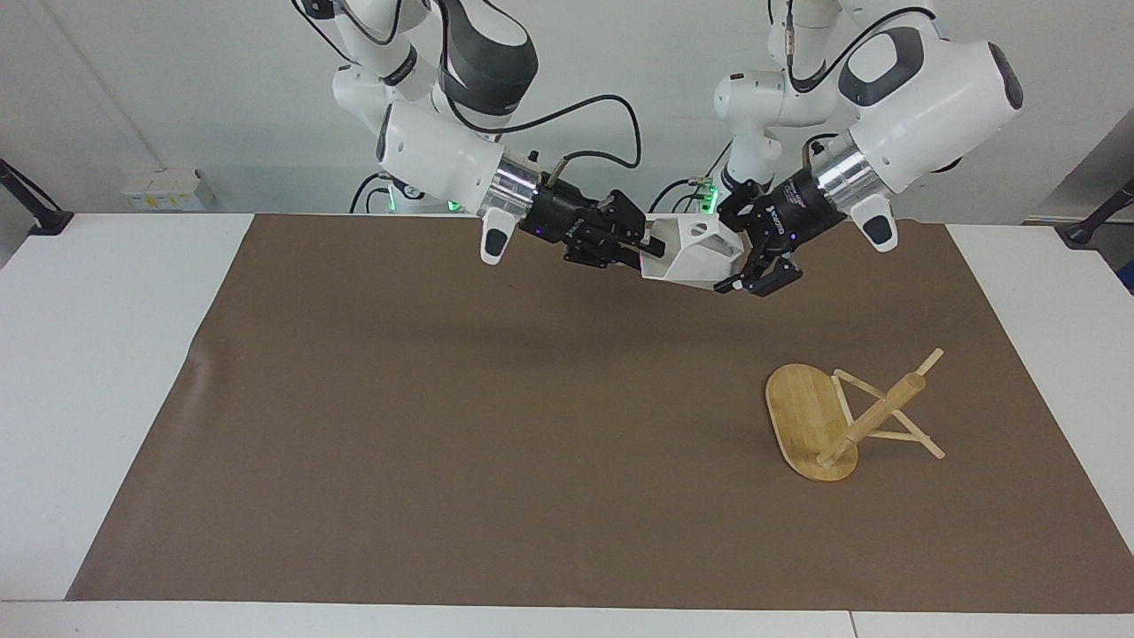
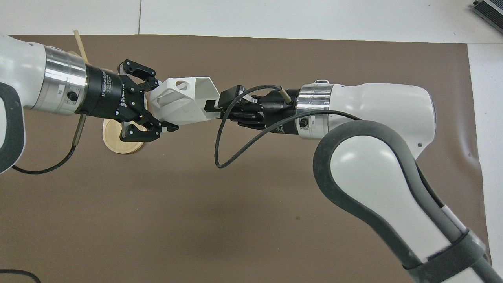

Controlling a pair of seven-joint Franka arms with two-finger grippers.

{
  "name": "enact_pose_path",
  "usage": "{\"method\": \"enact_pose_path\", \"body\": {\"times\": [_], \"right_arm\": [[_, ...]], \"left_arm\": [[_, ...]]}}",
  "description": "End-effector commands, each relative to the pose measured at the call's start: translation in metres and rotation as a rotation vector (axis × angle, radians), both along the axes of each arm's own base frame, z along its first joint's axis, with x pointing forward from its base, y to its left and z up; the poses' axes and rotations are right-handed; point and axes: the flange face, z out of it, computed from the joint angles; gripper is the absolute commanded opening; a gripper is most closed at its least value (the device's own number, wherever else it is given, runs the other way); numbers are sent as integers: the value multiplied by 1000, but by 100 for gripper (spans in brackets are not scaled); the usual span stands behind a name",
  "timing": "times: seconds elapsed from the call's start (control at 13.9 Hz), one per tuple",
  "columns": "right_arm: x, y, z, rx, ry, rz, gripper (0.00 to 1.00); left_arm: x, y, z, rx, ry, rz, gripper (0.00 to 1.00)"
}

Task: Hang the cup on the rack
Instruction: 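Carry the cup toward the mug tree while the right gripper withdraws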

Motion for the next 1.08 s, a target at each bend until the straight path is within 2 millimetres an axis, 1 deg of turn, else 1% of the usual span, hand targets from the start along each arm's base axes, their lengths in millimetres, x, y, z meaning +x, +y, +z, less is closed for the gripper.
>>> {"method": "enact_pose_path", "body": {"times": [0.0, 0.14, 0.29, 0.43, 0.5, 0.58, 0.65, 0.72, 0.87, 0.94, 1.01], "right_arm": [[1, -1, 3, 18, 10, -29, 100], [5, -7, 3, 2, -14, -39, 100], [13, -19, 5, -55, -75, -83, 100], [28, -46, 4, -215, -178, -82, 100], [35, -62, 1, -333, -234, -54, 100], [43, -85, -3, -447, -266, -30, 100], [50, -112, -7, -568, -269, 33, 100], [54, -140, -7, -663, -261, 102, 100], [57, -195, -5, -791, -252, 273, 100], [56, -226, -4, -855, -241, 350, 100], [53, -250, -4, -931, -219, 411, 100]], "left_arm": [[-11, 7, 0, 3, 12, 67, 0], [-9, 12, -5, 3, 28, 133, 0], [-9, 17, -17, 20, 33, 205, 0], [-6, 28, -26, 40, 46, 282, 0], [-2, 40, -30, 50, 58, 323, 0], [0, 44, -33, 62, 69, 348, 0], [3, 47, -38, 73, 84, 388, 0], [6, 49, -41, 74, 93, 430, 0], [14, 54, -55, 80, 110, 498, 0], [19, 65, -58, 74, 121, 549, 0], [26, 81, -65, 71, 137, 596, 0]]}}
